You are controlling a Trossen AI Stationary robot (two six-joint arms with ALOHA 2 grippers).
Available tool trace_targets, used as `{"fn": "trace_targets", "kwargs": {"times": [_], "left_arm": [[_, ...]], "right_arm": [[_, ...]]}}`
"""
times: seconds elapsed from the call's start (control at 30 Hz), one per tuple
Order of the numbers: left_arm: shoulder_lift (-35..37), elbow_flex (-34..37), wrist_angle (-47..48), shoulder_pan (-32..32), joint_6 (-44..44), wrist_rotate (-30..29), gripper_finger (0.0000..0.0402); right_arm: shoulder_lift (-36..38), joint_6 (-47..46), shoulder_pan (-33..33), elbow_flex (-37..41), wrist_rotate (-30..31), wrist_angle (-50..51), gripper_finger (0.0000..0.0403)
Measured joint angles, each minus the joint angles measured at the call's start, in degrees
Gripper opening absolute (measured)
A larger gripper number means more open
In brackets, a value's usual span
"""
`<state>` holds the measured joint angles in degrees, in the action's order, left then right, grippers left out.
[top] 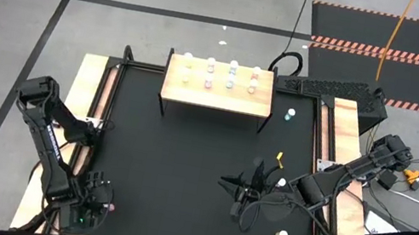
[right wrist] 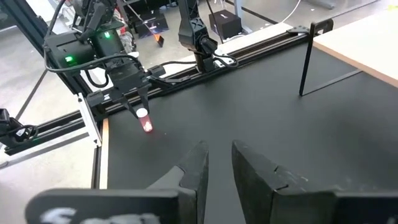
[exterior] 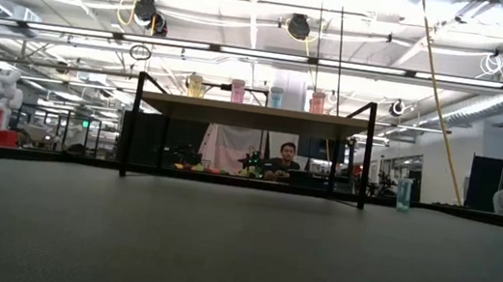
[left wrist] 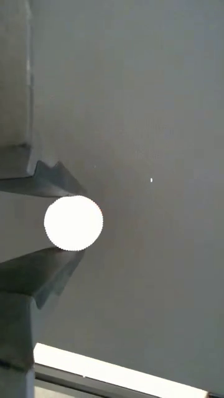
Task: Pick and place medicine bottles onto shelf by color
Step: Put the orange pill bottle on the shelf aligned with the other orange pill bottle
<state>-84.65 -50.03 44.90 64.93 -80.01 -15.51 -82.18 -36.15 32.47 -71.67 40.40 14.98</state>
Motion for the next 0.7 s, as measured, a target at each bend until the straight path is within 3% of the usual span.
{"fn": "trace_targets", "kwargs": {"times": [0.17,0.4,0.7], "left_arm": [[0.03,-1.36,0.11,-3.46,2.19,1.0,0.0142],[0.03,-5.97,2.0,-11.65,12.1,2.25,0.0115],[0.07,-15.82,6.21,-29.58,33.21,2.23,0.0117]], "right_arm": [[3.02,5.1,0.0,0.05,-0.1,-0.13,0.0063],[11.37,10.47,-0.18,0.05,1.88,0.55,0.0063],[20.31,11.61,-0.24,0.03,3.13,6.02,0.0063]]}}
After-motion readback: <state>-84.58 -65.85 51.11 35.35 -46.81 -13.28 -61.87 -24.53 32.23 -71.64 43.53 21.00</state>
